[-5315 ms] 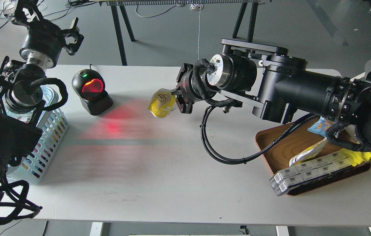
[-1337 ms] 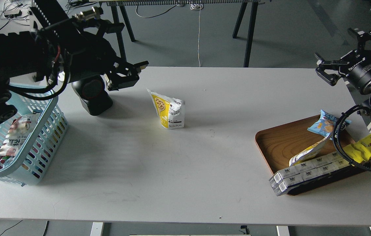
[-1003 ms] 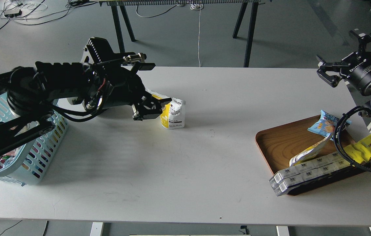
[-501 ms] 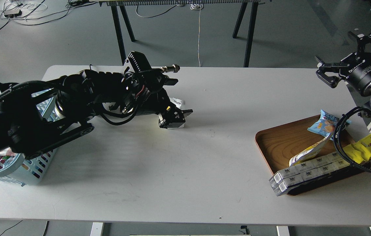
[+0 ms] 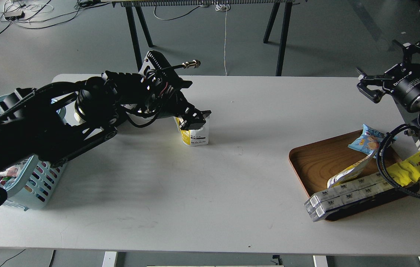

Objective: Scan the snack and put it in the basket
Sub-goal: 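Reach the left gripper to the standing yellow packet and grasp it, then hold the packet in front of the scanner with the left gripper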

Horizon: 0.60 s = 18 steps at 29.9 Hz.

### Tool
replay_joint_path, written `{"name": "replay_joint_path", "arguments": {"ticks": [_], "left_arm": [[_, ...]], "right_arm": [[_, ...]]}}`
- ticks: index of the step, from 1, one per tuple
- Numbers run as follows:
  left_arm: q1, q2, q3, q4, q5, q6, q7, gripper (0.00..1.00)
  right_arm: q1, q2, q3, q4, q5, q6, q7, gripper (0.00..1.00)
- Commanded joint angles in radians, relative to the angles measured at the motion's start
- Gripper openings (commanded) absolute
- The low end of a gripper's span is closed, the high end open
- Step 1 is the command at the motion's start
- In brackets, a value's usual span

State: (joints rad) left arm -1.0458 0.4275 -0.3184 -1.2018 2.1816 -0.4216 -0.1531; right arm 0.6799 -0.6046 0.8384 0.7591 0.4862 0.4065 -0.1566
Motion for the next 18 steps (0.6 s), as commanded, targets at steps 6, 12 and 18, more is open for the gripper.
{"name": "replay_joint_path", "arguments": {"ticks": [6,12,18], "left_arm": [[0.010,-0.004,0.004,0.060,0.000,0.018,0.000,0.96],[0.016,-0.001,0.013,0.062,0.000,0.029,-0.003,0.93],[0.035,0.008,0.027,0.057,0.000,0.030,-0.005,0.80]], "right_arm": [[-0.002,0.000,-0.001,-0.003,-0.001,0.002,0.000,1.00],[-0.002,0.005,-0.001,-0.004,-0.001,0.000,0.002,1.00],[-0.011,0.005,-0.001,-0.003,-0.001,0.000,0.002,1.00]]}}
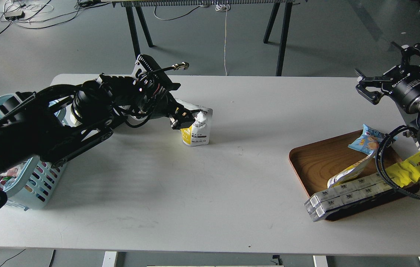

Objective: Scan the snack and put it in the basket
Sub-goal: 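Hold the packet in front of the scanner with the left gripper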

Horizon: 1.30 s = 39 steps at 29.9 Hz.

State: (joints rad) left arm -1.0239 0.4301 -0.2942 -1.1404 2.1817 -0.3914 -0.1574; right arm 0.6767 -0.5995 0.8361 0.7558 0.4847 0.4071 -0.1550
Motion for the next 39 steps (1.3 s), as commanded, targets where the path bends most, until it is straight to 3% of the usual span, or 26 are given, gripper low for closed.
{"name": "replay_joint_path", "arguments": {"ticks": [1,10,19,27,32,39], "left_arm": [[0.016,0.007,0.003,-0.004,0.000,0.000,-0.001,0.78],[0.027,0.013,0.021,-0.012,0.000,0.000,-0.004,0.49],[0.027,0.030,0.030,-0.021,0.000,0.000,-0.004,0.35],[0.030,0.078,0.030,-0.050,0.000,-0.004,-0.005,0.05],[0.047,0.104,0.030,-0.076,0.000,-0.004,-0.005,0.00],[0.056,0.117,0.027,-0.090,0.000,0.006,-0.004,0.00]], "right_arm": [[-0.009,0.000,0.001,0.000,0.000,0.001,0.000,1.00],[-0.017,0.000,0.001,0.002,0.000,0.001,0.000,1.00],[-0.017,-0.003,0.001,0.002,0.000,0.001,0.000,1.00],[-0.017,0.001,0.000,0.002,0.000,0.001,0.000,1.00],[-0.017,0.003,0.000,0.002,0.000,-0.001,0.000,1.00],[-0.019,0.003,0.000,0.000,0.000,-0.001,0.000,1.00]]}}
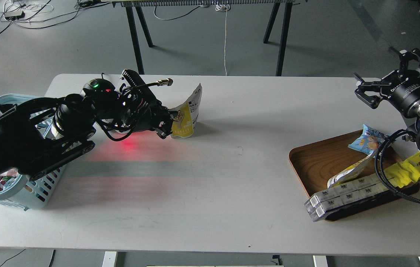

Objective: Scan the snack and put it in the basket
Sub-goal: 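Hold the packet in front of the scanner with the left gripper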

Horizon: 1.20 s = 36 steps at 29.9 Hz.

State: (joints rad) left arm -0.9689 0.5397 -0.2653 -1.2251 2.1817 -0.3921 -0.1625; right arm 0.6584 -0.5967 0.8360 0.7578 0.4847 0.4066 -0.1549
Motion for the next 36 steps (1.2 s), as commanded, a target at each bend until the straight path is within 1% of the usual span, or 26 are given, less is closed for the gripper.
{"name": "replay_joint_path", "arguments": {"ticks": [1,6,9,14,21,26,30,36], "left_arm": [[0.001,0.009,-0.003,-0.007,0.000,0.015,0.001,0.00],[0.001,0.013,-0.015,-0.011,0.000,0.035,0.000,0.00],[-0.001,0.025,-0.018,-0.037,0.000,0.044,0.000,0.00],[-0.001,0.081,-0.018,-0.135,0.000,0.036,0.000,0.00],[-0.001,0.195,-0.018,-0.246,0.000,0.035,-0.002,0.00],[0.001,0.302,-0.017,-0.323,0.000,0.044,-0.002,0.00],[0.007,0.379,-0.014,-0.356,0.000,0.055,-0.002,0.00],[0.030,0.462,-0.014,-0.404,0.000,0.059,0.000,0.00]], "right_arm": [[0.000,0.000,0.000,0.000,0.000,0.000,0.000,1.00],[0.000,0.002,0.000,0.000,0.000,0.000,0.000,1.00],[-0.002,0.002,0.000,0.000,-0.001,0.000,0.000,1.00],[0.000,0.002,0.000,0.000,0.000,0.000,0.000,1.00],[0.000,0.002,-0.001,0.000,-0.001,-0.002,0.000,1.00],[0.001,0.003,-0.001,0.002,-0.018,-0.006,0.000,1.00],[0.001,0.003,0.000,0.008,-0.031,-0.020,-0.002,1.00],[0.001,0.003,-0.001,0.008,-0.031,-0.020,-0.002,1.00]]}}
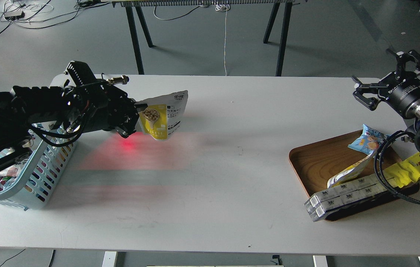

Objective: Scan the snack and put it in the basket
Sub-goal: 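Hold the packet in front of the scanner with the left gripper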

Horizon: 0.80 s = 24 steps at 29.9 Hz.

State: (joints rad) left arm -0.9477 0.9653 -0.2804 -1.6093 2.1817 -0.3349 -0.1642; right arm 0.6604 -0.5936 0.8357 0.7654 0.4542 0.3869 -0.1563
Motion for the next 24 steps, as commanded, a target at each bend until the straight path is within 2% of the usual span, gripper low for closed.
{"name": "replay_joint_path", "arguments": {"ticks": [1,12,19,24], "left_arm": [[0.012,0.045,0.000,-0.023,0.000,0.004,0.002,0.00],[0.020,0.082,0.003,-0.075,0.000,0.007,0.005,0.00],[0.038,0.101,0.001,-0.100,0.000,0.010,0.037,0.00],[0.040,0.110,0.000,-0.101,0.000,0.019,0.038,0.00]], "right_arm": [[-0.001,0.000,0.000,0.000,0.000,0.000,0.000,1.00],[-0.001,0.000,-0.001,0.000,-0.002,0.000,0.000,1.00],[-0.001,0.000,-0.001,0.000,-0.015,0.000,0.000,1.00],[-0.001,0.000,-0.001,0.000,-0.016,0.000,0.000,1.00]]}}
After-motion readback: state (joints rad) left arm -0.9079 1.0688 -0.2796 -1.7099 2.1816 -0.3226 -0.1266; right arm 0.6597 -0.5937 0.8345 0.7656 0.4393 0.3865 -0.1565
